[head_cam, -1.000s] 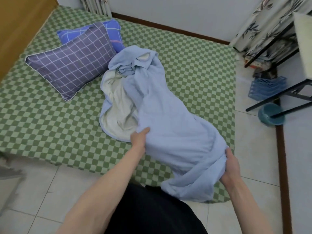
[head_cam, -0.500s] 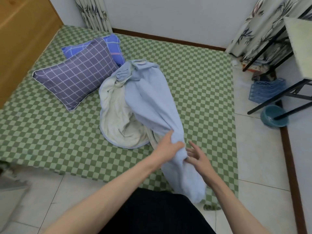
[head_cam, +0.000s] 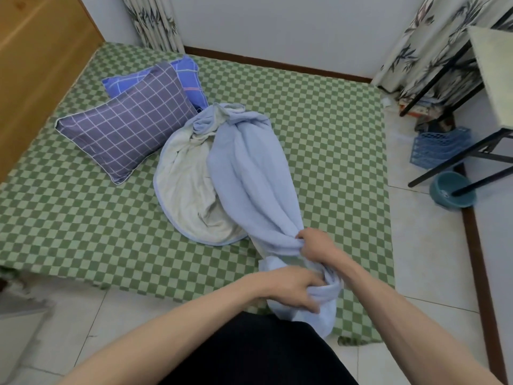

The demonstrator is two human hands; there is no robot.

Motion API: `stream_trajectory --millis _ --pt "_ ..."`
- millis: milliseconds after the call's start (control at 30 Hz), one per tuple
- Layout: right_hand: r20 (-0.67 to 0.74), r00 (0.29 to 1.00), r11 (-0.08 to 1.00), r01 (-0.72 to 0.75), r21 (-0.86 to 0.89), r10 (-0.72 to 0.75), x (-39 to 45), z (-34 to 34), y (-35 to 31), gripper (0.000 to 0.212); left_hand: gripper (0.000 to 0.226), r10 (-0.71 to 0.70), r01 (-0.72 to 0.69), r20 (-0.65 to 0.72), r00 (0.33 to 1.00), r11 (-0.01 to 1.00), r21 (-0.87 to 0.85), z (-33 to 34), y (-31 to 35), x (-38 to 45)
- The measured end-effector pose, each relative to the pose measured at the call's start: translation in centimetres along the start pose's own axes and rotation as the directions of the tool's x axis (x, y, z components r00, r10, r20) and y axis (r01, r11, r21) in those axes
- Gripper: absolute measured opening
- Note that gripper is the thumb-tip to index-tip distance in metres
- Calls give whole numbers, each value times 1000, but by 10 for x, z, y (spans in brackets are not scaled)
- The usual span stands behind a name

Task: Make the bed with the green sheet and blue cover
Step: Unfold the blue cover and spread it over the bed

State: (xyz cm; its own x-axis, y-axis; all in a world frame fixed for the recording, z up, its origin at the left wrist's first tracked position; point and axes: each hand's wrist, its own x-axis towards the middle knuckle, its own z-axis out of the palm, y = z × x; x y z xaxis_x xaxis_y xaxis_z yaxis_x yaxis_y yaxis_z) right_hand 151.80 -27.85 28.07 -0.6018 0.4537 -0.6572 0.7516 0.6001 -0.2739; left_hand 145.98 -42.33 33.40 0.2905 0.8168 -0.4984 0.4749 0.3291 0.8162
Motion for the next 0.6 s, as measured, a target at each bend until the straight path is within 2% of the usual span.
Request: stream_trajectory --millis 33,67,100,133,167,200,233,267,400,500,533,567,600 --pt "-54 998 962 -28 271 44 -1 -10 9 27 27 -61 67 41 997 984 -167 -3 -13 -8" --pt "-109 989 824 -19 566 97 -4 -24 17 20 37 -107 129 78 991 918 -374 -7 -27 -16" --pt "-136 976 608 6 794 169 -10 -36 25 20 49 -151 179 96 984 794 -582 -12 -42 -22" --pt "-127 963 367 33 930 236 -18 -45 32 23 59 -206 202 91 974 621 -758 -17 -57 -26" --pt "-93 957 158 51 986 275 -26 -48 37 27 69 -266 197 86 960 424 -884 -22 -72 -27" --pt "-46 959 0 48 999 281 -33 -47 40 30 77 -308 167 86 948 248 -954 -28 -86 -24" --pt "8 963 -112 23 993 269 -39 -41 43 32 83 -329 112 70 942 110 -988 -34 -96 -19" --pt "50 966 -174 -6 985 253 -45 -33 42 33 87 -353 48 44 935 5 -999 -41 -104 -14" --pt "89 987 -189 -63 980 136 -80 -6 35 37 94 -447 -160 -34 894 -246 -956 -65 -108 13" --pt "75 996 -93 -71 993 41 -108 4 30 39 90 -507 -274 -28 862 -418 -866 -73 -93 33" --pt "74 997 -46 -73 996 38 -115 7 32 39 84 -568 -326 -25 823 -436 -838 -74 -88 38" --pt "65 997 -1 -65 998 41 -121 9 37 39 77 -647 -373 -25 762 -407 -834 -74 -85 44" --pt "77 995 45 -80 996 57 -126 11 42 37 70 -737 -400 -34 675 -326 -856 -74 -83 47"
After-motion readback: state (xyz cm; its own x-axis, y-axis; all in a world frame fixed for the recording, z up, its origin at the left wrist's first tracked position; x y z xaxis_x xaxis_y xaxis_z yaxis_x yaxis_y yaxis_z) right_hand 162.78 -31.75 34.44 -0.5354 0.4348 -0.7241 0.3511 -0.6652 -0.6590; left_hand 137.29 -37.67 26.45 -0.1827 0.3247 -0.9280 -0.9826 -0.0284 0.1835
